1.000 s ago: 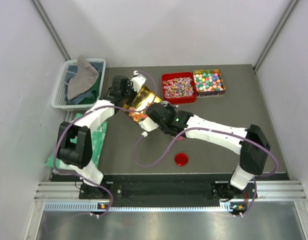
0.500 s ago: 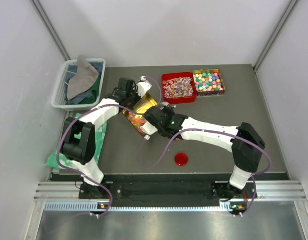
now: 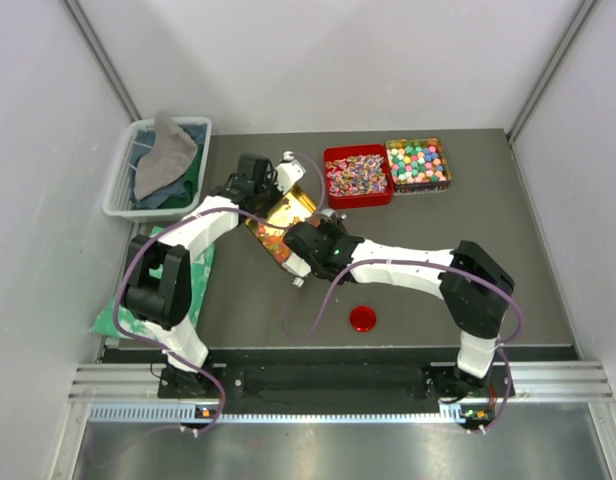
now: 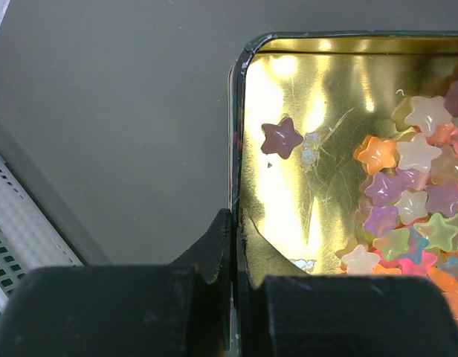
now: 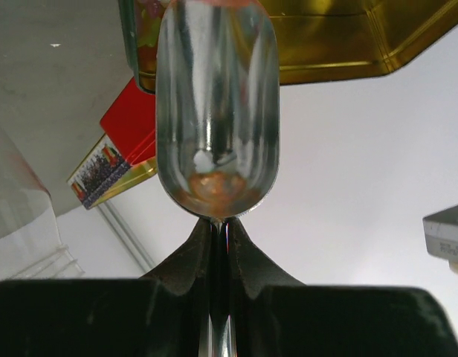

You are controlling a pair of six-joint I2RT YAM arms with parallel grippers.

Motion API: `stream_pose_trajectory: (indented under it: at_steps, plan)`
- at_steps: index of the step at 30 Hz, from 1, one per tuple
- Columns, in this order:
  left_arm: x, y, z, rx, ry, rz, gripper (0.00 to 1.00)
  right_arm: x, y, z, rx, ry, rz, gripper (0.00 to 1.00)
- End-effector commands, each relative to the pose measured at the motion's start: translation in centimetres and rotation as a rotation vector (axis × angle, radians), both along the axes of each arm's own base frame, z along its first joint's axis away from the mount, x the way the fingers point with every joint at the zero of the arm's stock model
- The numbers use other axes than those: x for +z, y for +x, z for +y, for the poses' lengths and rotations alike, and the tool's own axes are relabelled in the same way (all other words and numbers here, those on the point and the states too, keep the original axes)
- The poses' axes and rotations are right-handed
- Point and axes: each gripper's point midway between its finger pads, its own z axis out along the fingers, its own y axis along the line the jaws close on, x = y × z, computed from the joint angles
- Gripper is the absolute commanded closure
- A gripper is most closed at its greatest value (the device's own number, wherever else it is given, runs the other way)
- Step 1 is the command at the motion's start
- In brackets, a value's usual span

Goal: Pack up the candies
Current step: Scoop the fake candies from the storage box.

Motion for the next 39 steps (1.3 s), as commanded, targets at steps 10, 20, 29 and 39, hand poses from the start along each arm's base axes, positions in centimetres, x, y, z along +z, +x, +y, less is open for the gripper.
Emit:
stream_pose_trajectory:
  at_steps: [10,20,29,39]
  plan:
    - [4.8,1.3,-1.9,-0.028,-0.086,-0.106,1.00,-1.8,-1.9,2.3,0.047,-0.031,0.099,1.00]
    - [4.4,1.3,-1.6,-0.011,-0.082,-0.099,1.00,-3.2,-4.0,2.2,0.025,-0.003,0.293,1.00]
    - [4.4,1.6,-1.3,0.041,-0.096,-0.102,1.00,-5.2,-4.7,3.0,-0.011,0.077,0.366,1.00]
    - [3.8,2.0,-0.1,0.127,-0.075,-0.106,1.00,-7.2,-4.9,5.0,-0.054,0.204,0.420,1.00]
